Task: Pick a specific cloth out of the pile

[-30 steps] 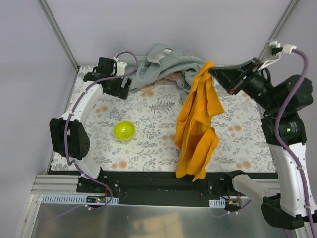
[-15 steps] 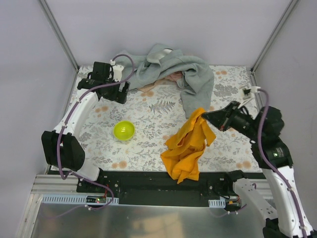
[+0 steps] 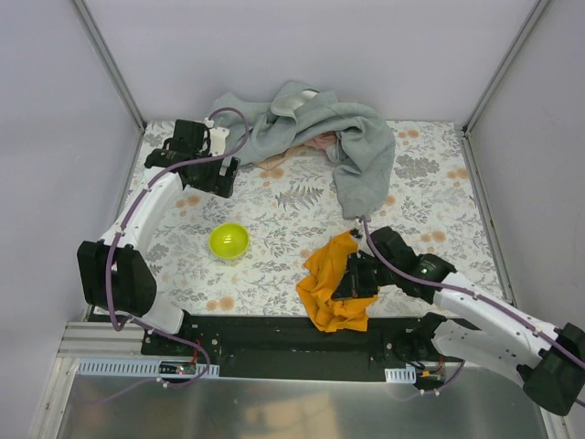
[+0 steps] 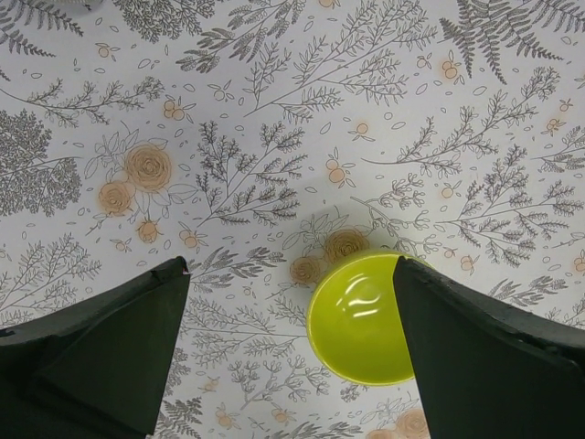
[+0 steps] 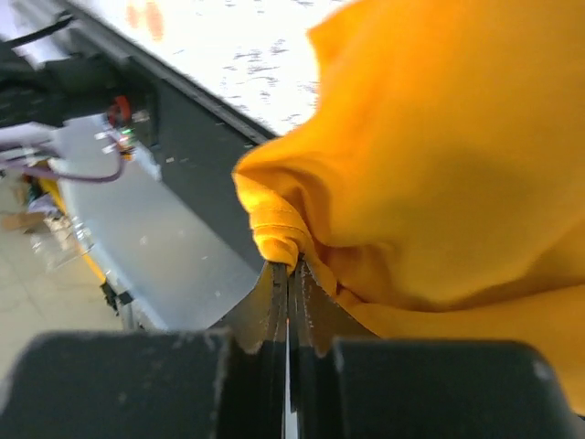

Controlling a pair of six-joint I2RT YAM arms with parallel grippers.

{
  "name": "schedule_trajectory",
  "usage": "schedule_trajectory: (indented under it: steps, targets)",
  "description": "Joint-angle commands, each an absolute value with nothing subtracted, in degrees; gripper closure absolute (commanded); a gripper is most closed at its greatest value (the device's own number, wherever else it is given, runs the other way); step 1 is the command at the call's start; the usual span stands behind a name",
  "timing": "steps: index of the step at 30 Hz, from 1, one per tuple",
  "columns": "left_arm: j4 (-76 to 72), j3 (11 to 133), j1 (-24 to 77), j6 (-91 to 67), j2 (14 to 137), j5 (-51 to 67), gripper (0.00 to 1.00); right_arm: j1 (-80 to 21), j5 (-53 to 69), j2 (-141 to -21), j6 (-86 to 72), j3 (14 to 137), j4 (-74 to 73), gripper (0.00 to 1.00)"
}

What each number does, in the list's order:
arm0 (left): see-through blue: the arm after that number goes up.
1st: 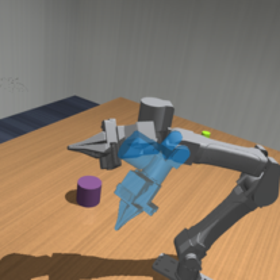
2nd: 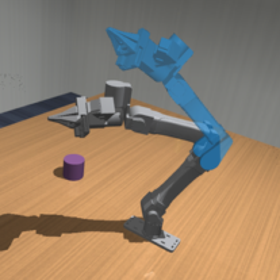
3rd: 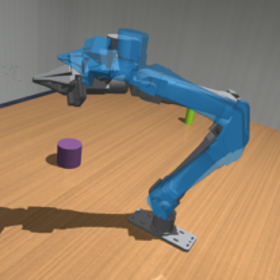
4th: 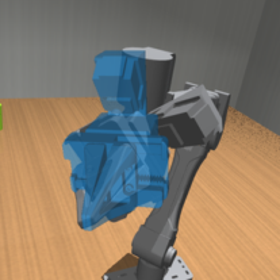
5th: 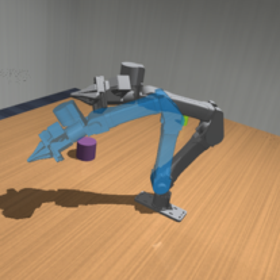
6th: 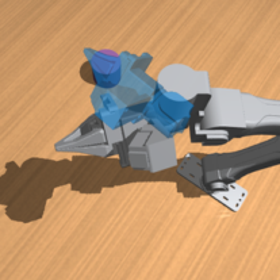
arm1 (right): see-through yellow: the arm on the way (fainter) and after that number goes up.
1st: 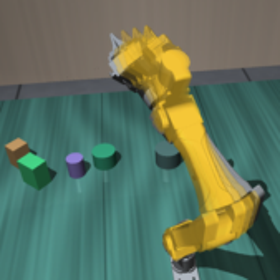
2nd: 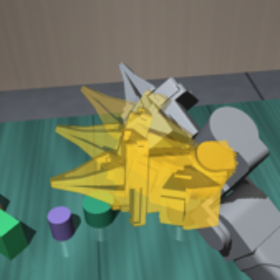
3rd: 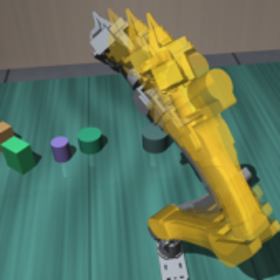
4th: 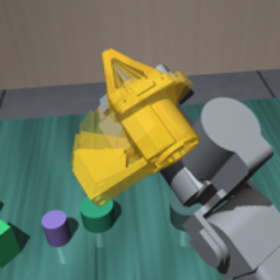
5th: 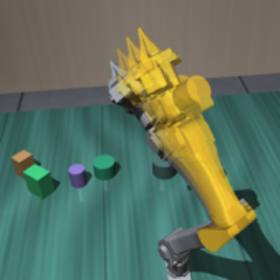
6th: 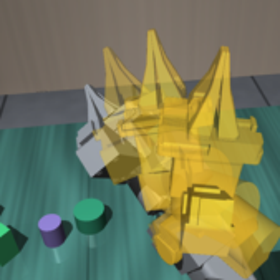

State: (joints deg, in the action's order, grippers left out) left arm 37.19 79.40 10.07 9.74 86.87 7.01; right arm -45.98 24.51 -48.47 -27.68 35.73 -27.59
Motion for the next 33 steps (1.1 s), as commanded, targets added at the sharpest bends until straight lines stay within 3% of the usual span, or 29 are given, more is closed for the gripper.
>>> schedule_trajectory:
  steps: [1, 2, 5, 10, 11, 21, 25, 33]
  targets:
    - [37.6, 78.0, 10.1, 9.6, 83.5, 6.0, 0.01, -48.1, 15.2, -53.9, -31.1, 34.3, -27.1, 1.0]
    - [37.6, 77.6, 10.2, 9.8, 83.3, 5.8, 0.01, -48.5, 14.2, -55.1, -30.8, 34.6, -27.6, 1.0]
    - [37.6, 76.4, 10.1, 10.2, 82.4, 4.8, 0.01, -48.9, 9.9, -57.2, -29.6, 37.0, -30.7, 0.72]
    - [37.6, 74.4, 9.9, 10.4, 80.5, 3.5, 0.01, -48.9, 7.7, -54.9, -25.9, 42.0, -36.1, 0.07]
    - [37.5, 74.2, 9.8, 10.3, 80.2, 3.1, 0.01, -49.0, 7.0, -53.7, -25.3, 43.0, -36.7, 0.01]
    - [32.0, 68.7, 3.3, 4.5, 76.1, 0.4, 0.01, -45.4, -16.4, -45.4, -17.1, 53.1, -37.2, 0.0]
    - [23.7, 62.4, -2.0, 0.5, 73.1, -1.8, 0.01, -34.1, -19.8, -45.4, -11.4, 50.6, -30.0, 0.01]
    - [1.1, 43.5, -7.2, -4.7, 68.3, -4.8, 0.01, -12.0, -18.0, -46.1, -10.8, 33.0, -4.1, 0.01]
